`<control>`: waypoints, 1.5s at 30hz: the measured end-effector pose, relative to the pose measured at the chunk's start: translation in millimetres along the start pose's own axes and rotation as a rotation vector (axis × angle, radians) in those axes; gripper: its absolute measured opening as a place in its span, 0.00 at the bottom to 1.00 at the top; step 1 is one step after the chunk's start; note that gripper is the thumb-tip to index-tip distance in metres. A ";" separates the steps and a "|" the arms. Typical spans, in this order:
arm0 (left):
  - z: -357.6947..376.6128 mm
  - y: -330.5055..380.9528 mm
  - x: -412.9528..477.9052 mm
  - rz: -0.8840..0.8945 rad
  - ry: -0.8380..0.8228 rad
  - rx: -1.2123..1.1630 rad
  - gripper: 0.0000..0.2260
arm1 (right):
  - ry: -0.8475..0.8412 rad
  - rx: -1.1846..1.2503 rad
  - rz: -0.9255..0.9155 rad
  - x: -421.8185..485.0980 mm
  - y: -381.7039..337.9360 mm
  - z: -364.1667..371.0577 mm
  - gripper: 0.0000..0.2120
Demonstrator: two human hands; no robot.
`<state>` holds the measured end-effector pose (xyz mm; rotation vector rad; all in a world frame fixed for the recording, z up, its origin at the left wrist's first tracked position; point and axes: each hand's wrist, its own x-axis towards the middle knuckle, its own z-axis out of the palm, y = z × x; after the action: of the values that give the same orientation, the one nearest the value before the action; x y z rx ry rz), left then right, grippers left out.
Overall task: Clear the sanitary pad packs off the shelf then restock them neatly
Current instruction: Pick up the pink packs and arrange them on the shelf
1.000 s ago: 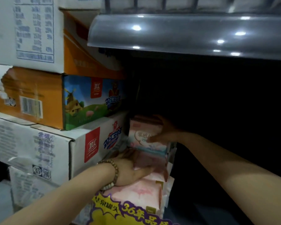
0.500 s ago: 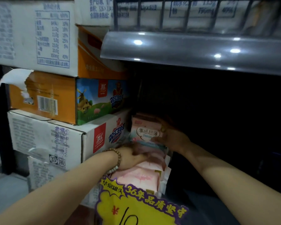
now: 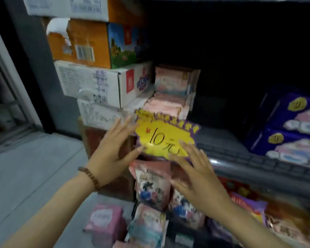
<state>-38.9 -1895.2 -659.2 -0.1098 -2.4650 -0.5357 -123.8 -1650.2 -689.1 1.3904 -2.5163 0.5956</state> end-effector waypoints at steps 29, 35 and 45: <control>179.3 -33.2 -196.2 -1.187 -0.706 -0.482 0.31 | -0.392 1.195 1.426 -112.5 32.8 281.0 0.55; 204.6 -46.2 -186.4 -1.481 -0.537 -0.718 0.25 | -0.429 1.348 1.428 -90.7 9.7 267.7 0.37; 226.1 -39.9 -178.2 -1.477 -0.617 -0.781 0.30 | -0.373 1.598 1.441 -92.1 11.5 261.5 0.22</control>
<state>-26.0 -1832.9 -942.8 1.5081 -2.2666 -2.2818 -80.3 -1689.9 -960.2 -0.9020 -2.6962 3.0953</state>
